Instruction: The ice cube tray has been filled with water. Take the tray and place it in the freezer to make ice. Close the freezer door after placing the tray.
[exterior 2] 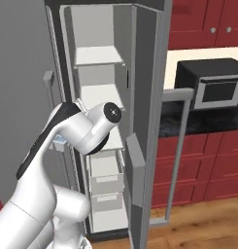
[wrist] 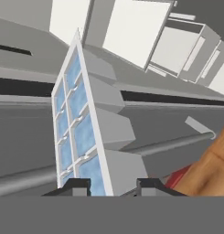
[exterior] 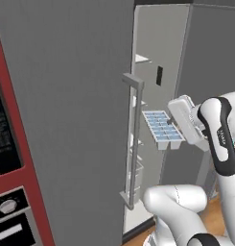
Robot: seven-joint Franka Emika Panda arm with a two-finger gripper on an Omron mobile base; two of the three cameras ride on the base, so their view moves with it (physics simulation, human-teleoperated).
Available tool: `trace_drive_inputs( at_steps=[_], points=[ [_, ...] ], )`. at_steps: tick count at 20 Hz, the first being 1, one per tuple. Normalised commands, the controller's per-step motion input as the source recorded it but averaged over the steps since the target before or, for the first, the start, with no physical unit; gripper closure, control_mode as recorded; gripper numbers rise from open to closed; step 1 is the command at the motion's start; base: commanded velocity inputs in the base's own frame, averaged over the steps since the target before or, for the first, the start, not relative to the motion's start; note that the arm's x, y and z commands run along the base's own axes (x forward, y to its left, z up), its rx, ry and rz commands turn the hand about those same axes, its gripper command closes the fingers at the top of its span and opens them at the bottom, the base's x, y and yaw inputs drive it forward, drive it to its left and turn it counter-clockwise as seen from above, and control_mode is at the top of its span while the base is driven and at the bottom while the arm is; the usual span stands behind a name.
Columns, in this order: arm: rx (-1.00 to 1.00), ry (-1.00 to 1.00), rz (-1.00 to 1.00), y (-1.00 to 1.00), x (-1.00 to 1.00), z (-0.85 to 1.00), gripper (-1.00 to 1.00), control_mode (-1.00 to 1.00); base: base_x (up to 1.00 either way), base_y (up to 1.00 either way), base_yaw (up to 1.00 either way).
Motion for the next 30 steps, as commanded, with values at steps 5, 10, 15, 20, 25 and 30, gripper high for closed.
trace_drive_inputs(
  at_steps=[5,10,15,20,25,30],
  points=[
    [0.0,0.0,0.0,0.0,0.0,0.0,1.0,1.0,0.44,-0.12,0.06],
    [0.0,0.0,0.0,0.0,0.0,0.0,1.0,1.0,0.18,-0.34,0.04],
    [0.0,0.0,0.0,0.0,0.0,0.0,1.0,1.0,0.22,-0.23,0.04],
    [0.0,0.0,0.0,0.0,0.0,0.0,1.0,1.0,0.26,-0.17,0.06],
    [0.0,0.0,0.0,0.0,0.0,0.0,1.0,1.0,0.17,-0.28,0.06],
    [0.0,0.0,0.0,0.0,0.0,0.0,1.0,1.0,0.14,-0.3,0.05]
  ],
)
